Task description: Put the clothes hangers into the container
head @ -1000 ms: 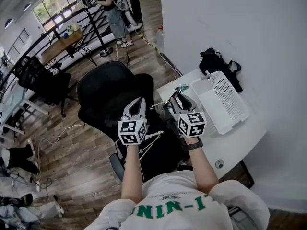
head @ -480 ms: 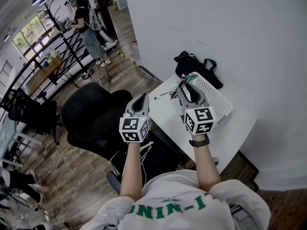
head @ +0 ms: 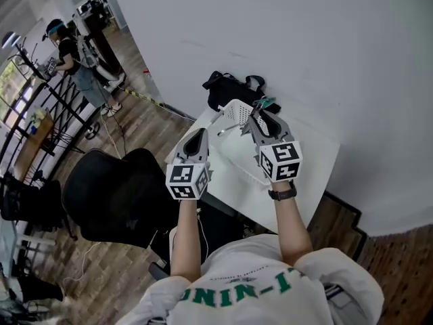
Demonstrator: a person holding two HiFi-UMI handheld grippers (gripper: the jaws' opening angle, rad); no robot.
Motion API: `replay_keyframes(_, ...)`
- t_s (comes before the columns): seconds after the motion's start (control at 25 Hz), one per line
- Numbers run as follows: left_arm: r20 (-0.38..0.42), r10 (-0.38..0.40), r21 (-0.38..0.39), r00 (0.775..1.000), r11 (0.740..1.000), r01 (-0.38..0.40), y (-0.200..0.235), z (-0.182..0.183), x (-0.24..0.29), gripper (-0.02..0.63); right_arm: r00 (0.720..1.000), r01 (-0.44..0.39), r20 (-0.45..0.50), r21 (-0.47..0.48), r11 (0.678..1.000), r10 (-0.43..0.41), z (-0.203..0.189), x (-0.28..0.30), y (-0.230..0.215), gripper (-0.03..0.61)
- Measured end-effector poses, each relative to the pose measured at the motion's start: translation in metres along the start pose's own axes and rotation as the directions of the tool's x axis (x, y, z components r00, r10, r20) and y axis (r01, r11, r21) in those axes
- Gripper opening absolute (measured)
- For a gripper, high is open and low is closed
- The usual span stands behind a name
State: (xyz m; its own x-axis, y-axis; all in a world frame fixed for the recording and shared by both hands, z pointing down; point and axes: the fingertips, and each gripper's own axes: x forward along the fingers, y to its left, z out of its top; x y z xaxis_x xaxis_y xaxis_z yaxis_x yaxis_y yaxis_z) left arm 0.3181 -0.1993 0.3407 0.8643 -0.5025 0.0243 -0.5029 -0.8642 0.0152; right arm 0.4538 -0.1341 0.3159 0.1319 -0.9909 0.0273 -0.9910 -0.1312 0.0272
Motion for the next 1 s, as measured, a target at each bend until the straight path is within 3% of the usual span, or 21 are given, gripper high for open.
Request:
replay_keyframes(0.12, -0.009, -0.029, -0.007, 1.0, 1.0, 0.029, -0.011, -0.006, 0.02, 0.014, 0.992, -0.017, -0.126, -0.069, 0.997, 0.008, -0.032, 0.015, -0.02, 0.138)
replay_keyframes(0.2, -0.014, -0.037, -0.014, 0.999, 0.999, 0.037, -0.013, -0.009, 0.03, 0.014, 0.973, -0.045, -0.232, -0.093, 0.995, 0.022, -0.059, 0.032, -0.031, 0.138)
replay_keyframes(0.28, -0.022, -0.037, -0.019, 0.999, 0.999, 0.036, -0.011, -0.013, 0.037, 0.014, 0.939, -0.082, -0.342, -0.109, 0.991, 0.04, -0.091, 0.048, -0.038, 0.138)
replay_keyframes(0.36, -0.032, -0.029, -0.021, 0.999, 0.999, 0.029, -0.007, -0.018, 0.041, 0.014, 0.884, -0.155, -0.46, -0.127, 0.98, 0.08, -0.125, 0.062, -0.039, 0.138)
replay_keyframes(0.52, -0.055, 0.006, -0.039, 0.998, 0.999, -0.009, 0.009, -0.03, 0.044, 0.014, 0.712, -0.378, -0.68, -0.161, 0.912, 0.176, -0.187, 0.085, -0.025, 0.138)
replay_keyframes(0.64, -0.078, 0.044, -0.065, 0.996, 0.997, -0.049, 0.027, -0.046, 0.043, 0.014, 0.581, -0.512, -0.795, -0.192, 0.837, 0.172, -0.229, 0.105, -0.013, 0.138)
replay_keyframes(0.8, -0.098, 0.082, -0.092, 0.992, 0.992, -0.092, 0.044, -0.059, 0.038, 0.014, 0.386, -0.607, -0.906, -0.109, 0.787, 0.172, -0.284, 0.122, -0.003, 0.138)
replay_keyframes(1.0, -0.13, 0.13, -0.124, 0.983, 0.981, -0.147, 0.065, -0.079, 0.025, 0.014, 0.203, -0.646, -0.968, -0.017, 0.763, 0.15, -0.353, 0.147, -0.002, 0.137)
